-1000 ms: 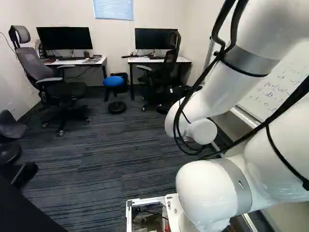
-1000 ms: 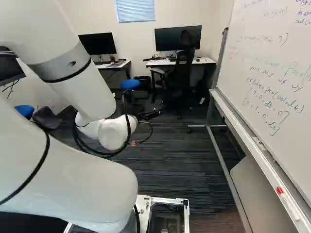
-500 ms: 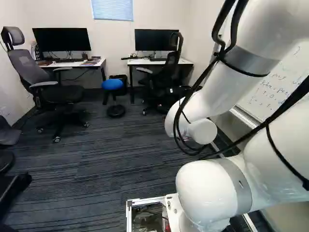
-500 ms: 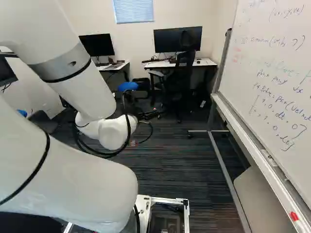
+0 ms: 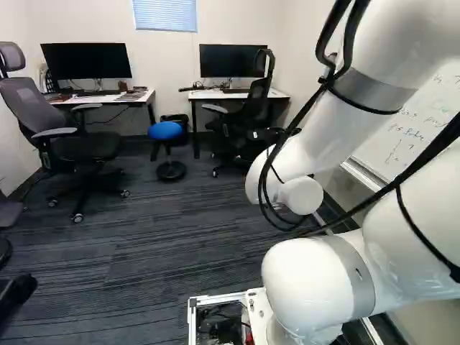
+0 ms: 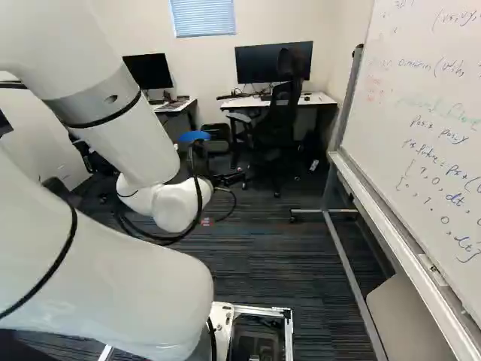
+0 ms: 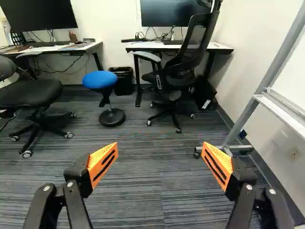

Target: Open the door and move inside

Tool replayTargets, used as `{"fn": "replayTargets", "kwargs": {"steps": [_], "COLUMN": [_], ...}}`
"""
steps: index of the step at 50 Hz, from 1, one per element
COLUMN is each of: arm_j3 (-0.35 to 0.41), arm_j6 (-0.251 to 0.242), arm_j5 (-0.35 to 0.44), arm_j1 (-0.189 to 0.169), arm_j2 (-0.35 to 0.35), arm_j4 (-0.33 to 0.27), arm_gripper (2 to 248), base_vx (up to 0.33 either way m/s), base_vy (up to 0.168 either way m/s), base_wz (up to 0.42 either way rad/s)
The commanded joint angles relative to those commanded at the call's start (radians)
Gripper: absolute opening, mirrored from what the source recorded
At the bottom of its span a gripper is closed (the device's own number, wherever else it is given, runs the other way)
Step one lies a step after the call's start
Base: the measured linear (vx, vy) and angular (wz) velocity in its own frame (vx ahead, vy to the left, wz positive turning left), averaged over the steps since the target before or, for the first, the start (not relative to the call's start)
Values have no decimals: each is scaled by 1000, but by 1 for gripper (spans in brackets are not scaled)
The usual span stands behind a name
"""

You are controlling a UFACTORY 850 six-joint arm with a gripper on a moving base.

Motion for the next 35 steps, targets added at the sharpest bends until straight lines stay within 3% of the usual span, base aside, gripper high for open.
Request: {"fn": "replayTargets", "kwargs": {"steps": [35], "arm_j3": [0], "arm_j6": [0], "arm_j5": [0], "arm_j1": [0], "arm_j2": [0], "arm_j4": [0], "arm_gripper": [247], "base_vx": [172], "base_vy": [0], "base_wz": [-14]}}
